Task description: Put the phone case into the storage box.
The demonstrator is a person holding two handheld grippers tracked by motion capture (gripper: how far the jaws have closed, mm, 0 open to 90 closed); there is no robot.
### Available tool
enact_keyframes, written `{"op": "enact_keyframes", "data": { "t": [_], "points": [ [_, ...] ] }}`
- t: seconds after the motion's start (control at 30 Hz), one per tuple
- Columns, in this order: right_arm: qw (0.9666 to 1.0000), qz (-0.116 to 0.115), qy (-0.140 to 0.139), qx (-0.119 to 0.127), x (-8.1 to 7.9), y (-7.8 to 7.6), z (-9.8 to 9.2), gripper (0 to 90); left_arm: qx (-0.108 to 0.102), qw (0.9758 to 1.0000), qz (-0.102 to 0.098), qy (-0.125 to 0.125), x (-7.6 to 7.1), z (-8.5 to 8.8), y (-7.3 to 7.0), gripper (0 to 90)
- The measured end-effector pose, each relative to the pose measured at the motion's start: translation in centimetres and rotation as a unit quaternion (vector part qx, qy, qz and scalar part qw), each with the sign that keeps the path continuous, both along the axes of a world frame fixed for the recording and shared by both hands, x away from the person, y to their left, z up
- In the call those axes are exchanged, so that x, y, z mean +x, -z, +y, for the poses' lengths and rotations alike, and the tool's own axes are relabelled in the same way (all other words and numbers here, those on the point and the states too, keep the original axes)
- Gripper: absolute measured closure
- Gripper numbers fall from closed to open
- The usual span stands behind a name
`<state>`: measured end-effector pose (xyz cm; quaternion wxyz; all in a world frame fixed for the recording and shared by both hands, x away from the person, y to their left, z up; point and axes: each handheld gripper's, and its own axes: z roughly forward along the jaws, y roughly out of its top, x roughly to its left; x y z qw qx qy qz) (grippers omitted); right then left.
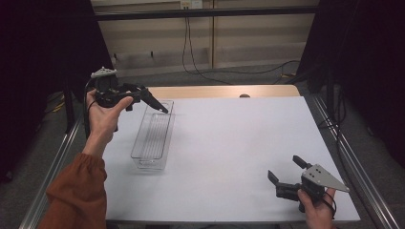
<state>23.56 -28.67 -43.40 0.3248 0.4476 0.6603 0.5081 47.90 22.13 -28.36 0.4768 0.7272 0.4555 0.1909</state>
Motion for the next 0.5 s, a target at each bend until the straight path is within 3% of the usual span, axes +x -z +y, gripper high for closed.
{"op": "enact_keyframes", "data": {
  "t": [0.5],
  "points": [
    [1.0000,-0.005,-0.005,0.002,-0.1,0.0,0.1,0.1,0.021,0.9990,0.019,-0.036,1.9,-0.9,1.4,14.9]
  ]
}}
